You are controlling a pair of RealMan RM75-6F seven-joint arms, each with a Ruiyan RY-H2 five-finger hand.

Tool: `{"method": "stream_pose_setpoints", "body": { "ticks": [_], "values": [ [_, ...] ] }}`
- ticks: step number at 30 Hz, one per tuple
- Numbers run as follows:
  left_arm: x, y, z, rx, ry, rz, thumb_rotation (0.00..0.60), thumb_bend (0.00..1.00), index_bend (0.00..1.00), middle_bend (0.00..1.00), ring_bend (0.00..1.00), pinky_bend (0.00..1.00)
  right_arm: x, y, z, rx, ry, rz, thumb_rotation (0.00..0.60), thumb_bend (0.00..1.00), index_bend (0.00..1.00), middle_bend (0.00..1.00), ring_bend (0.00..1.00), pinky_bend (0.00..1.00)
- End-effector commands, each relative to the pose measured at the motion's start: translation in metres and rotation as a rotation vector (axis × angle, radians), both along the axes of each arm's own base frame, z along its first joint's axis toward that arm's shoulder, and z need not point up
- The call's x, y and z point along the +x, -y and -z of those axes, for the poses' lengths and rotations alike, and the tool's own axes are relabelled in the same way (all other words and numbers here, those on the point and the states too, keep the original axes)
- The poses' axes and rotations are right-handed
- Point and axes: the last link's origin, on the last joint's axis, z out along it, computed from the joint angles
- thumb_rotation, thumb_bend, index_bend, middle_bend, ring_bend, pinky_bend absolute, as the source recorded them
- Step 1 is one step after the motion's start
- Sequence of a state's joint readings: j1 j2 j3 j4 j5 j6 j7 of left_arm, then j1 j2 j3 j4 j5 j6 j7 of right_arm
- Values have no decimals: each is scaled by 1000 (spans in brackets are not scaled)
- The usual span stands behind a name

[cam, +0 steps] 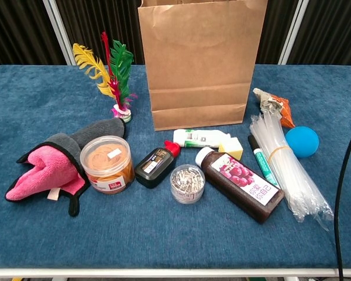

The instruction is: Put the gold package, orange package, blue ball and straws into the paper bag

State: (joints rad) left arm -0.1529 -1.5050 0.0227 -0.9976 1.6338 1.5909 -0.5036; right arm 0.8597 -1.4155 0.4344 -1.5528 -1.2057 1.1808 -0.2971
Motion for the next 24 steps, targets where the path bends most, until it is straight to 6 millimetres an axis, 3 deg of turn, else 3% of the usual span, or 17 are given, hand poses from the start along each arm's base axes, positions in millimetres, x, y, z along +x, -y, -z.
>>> {"method": "stream_pose_setpoints", "body": {
  "ticks": [1,6,8,12,18,24],
  "values": [
    [1,0,1,-5,2,2,600,238,242,232,151,240,-28,-8,-26,-83,1,46,600,0,0,152,0,0],
    [3,0,4,-10,14,3,600,239,241,232,151,240,-93,-8,-31,-79,-89,239,600,0,0,196,0,0],
    [3,0,5,-14,14,6,600,239,241,232,151,240,-123,-7,-20,-24,-144,336,600,0,0,199,0,0],
    [5,0,6,-17,12,10,600,238,242,232,151,240,-160,-3,8,91,-150,452,600,0,0,176,0,0],
    [2,1,4,-17,-4,0,600,239,241,232,151,240,-180,10,52,195,-36,536,600,0,0,146,0,0],
    [0,-1,4,-19,-6,-13,600,239,242,232,151,240,-184,20,82,266,4,584,600,0,0,145,0,0]
  ]
}}
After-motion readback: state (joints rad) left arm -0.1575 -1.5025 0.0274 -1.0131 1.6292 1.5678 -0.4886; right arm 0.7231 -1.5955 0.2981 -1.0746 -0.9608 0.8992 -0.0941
